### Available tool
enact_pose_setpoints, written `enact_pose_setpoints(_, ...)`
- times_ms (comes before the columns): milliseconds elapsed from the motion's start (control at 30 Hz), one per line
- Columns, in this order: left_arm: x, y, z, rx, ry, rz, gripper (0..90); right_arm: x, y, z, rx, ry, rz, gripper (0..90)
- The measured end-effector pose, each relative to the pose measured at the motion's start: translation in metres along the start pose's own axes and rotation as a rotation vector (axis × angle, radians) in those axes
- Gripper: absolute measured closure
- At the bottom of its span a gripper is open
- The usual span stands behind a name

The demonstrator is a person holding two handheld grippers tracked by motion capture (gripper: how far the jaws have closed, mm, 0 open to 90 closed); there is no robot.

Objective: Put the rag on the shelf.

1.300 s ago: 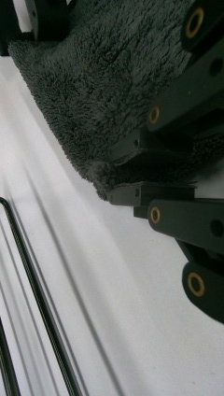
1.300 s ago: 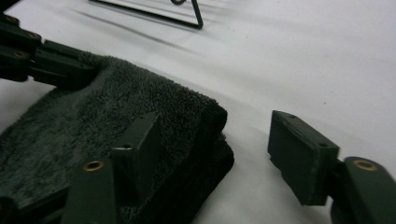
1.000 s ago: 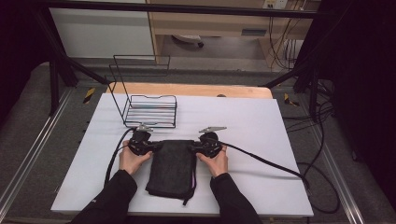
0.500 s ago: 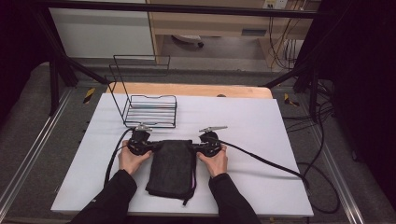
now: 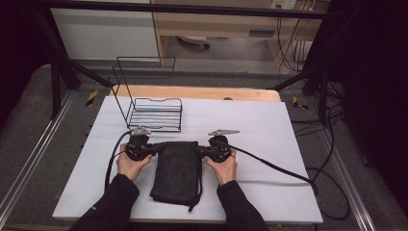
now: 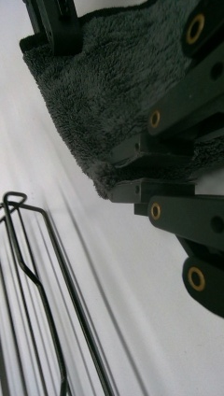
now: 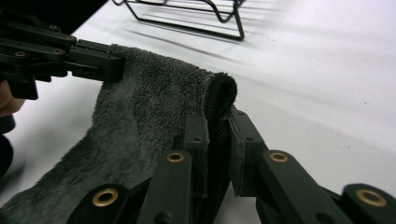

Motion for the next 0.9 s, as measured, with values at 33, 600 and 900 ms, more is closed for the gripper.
enact_pose_setpoints(33,-0.001,0.001,0.003,0.002,0.009,-0.001,82.2,-0.001,-0.001,0.002,-0.002,0.006,0.008,80.0)
enact_pose_setpoints(600,-0.012,0.018,0.036,0.004,0.1,-0.053,82.4,-0.01,-0.019,0.021,-0.004,0.098,0.1,80.0)
enact_pose_setpoints(900,-0.019,0.025,0.05,-0.004,0.147,-0.07,82.4,-0.018,-0.03,0.033,-0.009,0.159,0.131,80.0)
Point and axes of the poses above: each handheld gripper's, and its own axes: z roughly backward along the jaws, x roughly out of its underside, y roughly to its right, the point moved 9 cm from there along -z, roughly forward along the jaws, and after that the axes turned 1 degree about y, right-handed, at the moved point
